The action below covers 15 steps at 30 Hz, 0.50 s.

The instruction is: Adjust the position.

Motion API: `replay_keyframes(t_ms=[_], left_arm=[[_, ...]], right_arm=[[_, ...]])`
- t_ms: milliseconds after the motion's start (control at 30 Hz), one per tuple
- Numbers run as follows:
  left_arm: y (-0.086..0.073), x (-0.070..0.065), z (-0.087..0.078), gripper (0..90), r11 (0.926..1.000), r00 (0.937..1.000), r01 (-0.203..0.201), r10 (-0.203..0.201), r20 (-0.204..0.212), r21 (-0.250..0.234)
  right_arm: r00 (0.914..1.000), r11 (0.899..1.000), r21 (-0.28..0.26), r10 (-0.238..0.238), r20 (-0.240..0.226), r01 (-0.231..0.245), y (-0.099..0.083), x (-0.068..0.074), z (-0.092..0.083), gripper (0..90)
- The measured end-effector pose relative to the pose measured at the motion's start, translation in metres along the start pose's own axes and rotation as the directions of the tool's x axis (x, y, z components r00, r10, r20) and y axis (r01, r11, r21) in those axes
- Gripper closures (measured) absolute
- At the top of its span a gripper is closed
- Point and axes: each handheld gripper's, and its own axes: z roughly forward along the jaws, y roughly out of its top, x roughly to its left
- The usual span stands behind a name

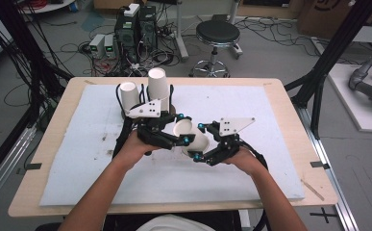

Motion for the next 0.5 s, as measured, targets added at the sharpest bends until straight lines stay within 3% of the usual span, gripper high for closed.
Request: replay_keyframes(t_ms=[100,200,300,367,500], left_arm=[[-0.0004,-0.0007,0.0002,36.2,0.9999,1.0,-0.001,0.001,-0.001,0.01],[-0.0016,-0.0012,0.0013,36.0,0.9998,1.0,0.0,0.0,-0.004,0.022],[-0.0014,-0.0042,0.0033,33.7,0.9978,0.9979,-0.049,0.05,-0.041,0.044],[-0.0007,-0.0049,0.0039,26.8,0.997,0.997,-0.049,0.053,-0.057,0.06],[-0.0022,-0.0042,0.0063,26.6,0.9945,0.9964,-0.048,0.055,-0.065,0.093]], right_arm=[[0.9995,1.0,0.001,-0.016,-0.027,0.016,-0.0014,-0.0006,-0.0017,29.6],[0.9988,0.999,0.012,-0.04,-0.028,0.041,-0.0014,-0.0013,-0.0033,32.8],[0.9983,0.998,0.028,-0.052,-0.028,0.052,-0.0021,-0.0023,-0.004,34.4],[0.9983,0.998,0.04,-0.053,-0.023,0.054,-0.0028,-0.0031,-0.0048,35.4],[0.9987,0.997,0.068,-0.037,-0.034,0.04,-0.005,-0.0054,-0.0055,35.8]])
